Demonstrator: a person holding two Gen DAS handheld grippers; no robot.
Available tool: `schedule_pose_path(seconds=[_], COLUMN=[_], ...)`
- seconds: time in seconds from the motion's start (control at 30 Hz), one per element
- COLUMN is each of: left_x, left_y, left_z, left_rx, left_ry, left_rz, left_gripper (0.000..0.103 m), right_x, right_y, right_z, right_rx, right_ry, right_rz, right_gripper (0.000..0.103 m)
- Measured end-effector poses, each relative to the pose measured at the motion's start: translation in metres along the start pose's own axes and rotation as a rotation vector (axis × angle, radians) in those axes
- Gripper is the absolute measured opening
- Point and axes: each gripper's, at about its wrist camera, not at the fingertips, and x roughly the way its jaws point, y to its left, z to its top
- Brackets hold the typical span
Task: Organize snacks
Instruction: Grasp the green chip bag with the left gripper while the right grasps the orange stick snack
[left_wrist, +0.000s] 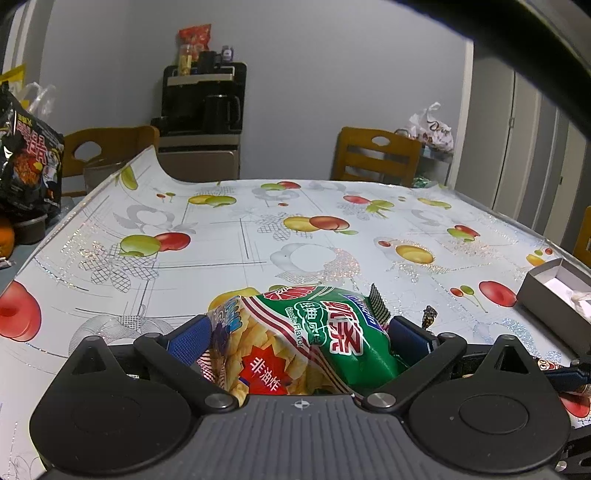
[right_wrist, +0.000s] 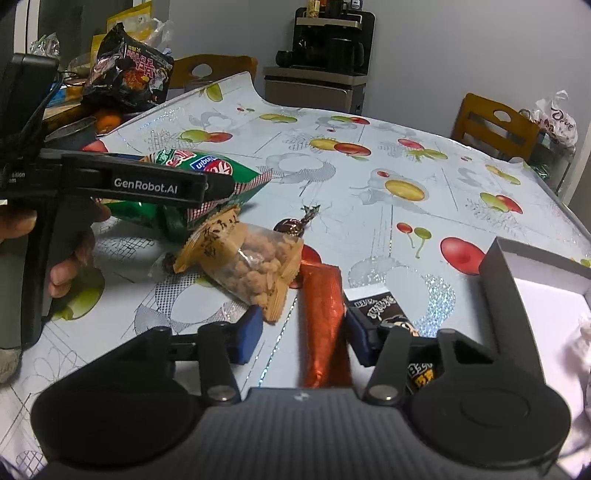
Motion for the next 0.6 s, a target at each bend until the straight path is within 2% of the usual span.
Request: schedule_pose_path(seconds=[0.2, 0.3, 0.6], left_x=[0.0, -0.001, -0.005], left_y=[0.0, -0.001, 0.001], left_z=[0.0, -0.001, -0.002], left_rx=[0.0, -0.001, -0.015], left_ry=[-0.002, -0.004, -0.013], left_rz=[-0.001, 0.0, 0.001], left_gripper=[0.099, 0.098, 0.093], right_x=[-0.002, -0.002, -0.024], right_y=[-0.001, 0.0, 0.004], right_z=[-0.001, -0.001, -0.011], right_rx=[0.032, 0.043, 0.046], right_ry=[0.008, 0.011, 0.01], right_rz=[0.003, -0.008, -0.03], right_gripper=[0.041, 0.026, 0.021])
